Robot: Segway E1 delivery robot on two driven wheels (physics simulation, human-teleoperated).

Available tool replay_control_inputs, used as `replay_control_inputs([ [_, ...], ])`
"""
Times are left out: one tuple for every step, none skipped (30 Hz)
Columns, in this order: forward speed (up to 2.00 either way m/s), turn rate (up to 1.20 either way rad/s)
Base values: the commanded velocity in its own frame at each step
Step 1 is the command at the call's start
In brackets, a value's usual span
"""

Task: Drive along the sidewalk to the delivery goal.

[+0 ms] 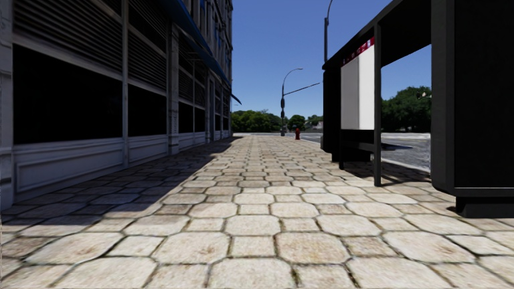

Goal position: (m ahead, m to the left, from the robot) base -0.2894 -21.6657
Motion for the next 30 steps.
replay_control_inputs([
  [2.0, 0.0],
  [2.0, 0.0],
  [2.0, 0.0],
  [2.0, 0.0],
  [2.0, 0.0],
  [2.0, 0.0],
  [2.0, 0.0],
  [2.0, 0.0],
  [2.0, 0.0],
  [2.0, 0.0],
  [2.0, 0.0],
  [2.0, 0.0],
  [2.0, 0.0],
  [2.0, 0.0],
  [2.0, 0.0],
  [2.0, 0.0],
  [2.0, 0.0],
  [2.0, 0.0],
  [2.0, 0.0],
  [2.0, 0.0],
  [2.0, 0.0],
  [2.0, 0.0],
  [2.0, 0.0],
  [2.0, 0.0],
  [2.0, 0.0],
  [2.0, 0.0],
  [2.0, 0.0],
  [2.0, 0.0],
  [2.0, 0.0],
  [2.0, 0.0],
])
